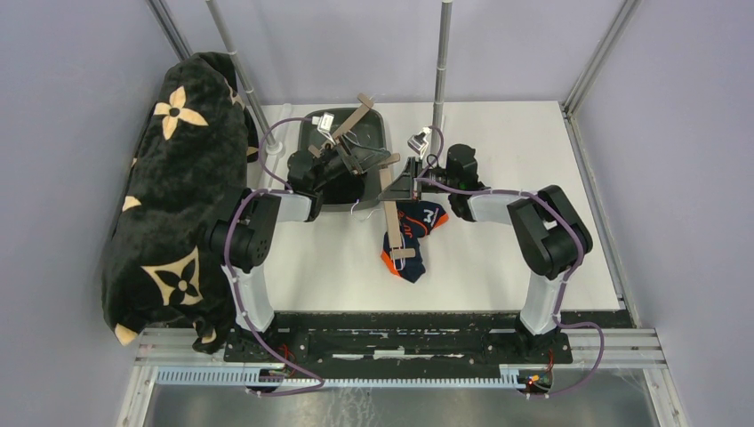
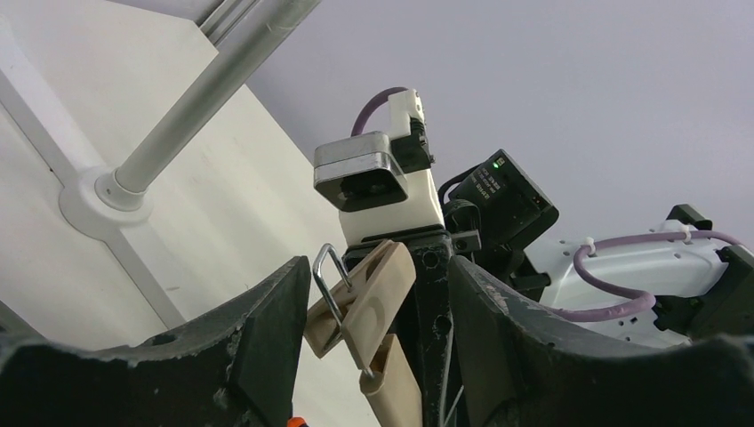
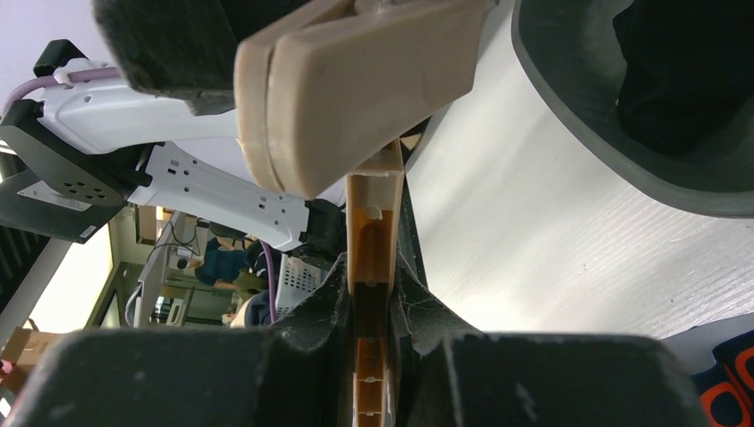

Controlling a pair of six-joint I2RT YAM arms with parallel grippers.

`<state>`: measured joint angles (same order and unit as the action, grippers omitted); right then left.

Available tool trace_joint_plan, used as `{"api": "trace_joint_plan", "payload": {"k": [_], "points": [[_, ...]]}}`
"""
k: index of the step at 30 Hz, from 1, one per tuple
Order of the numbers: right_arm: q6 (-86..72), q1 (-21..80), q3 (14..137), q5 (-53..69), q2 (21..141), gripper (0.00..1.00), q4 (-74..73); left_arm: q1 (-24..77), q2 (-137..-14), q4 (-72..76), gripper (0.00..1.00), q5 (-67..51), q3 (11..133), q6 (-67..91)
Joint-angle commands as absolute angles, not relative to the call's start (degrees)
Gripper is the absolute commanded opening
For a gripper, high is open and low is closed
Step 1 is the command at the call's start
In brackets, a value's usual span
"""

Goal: Clip the underwear to the hanger
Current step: Open the clamp at the hanger.

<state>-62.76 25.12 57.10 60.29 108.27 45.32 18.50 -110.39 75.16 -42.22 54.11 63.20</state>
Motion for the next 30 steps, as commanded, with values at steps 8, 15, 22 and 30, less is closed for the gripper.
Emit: {"api": "trace_joint_plan", "payload": {"k": [8,15,22,30], "points": [[-62.3,25.4,57.9,62.3,103.8,0.01,49.7,18.8,-112.6,76.5,0.67,-43.5,56.9,64.5],[-62.1,25.5,59.5,62.7,105.3,0.01,49.8,18.8,-113.8,83.5,0.67,-44.8,56.8,69.7],[-62.7,25.4,60.4,63.0,107.5,0.01,50.9,18.8,-113.4,85.5,0.66,-45.4,55.9,71.2],[-62.9,25.3,61.4,63.3,109.3,0.01,51.3,18.8,-112.4,87.1,0.64,-45.8,54.8,72.2]]}}
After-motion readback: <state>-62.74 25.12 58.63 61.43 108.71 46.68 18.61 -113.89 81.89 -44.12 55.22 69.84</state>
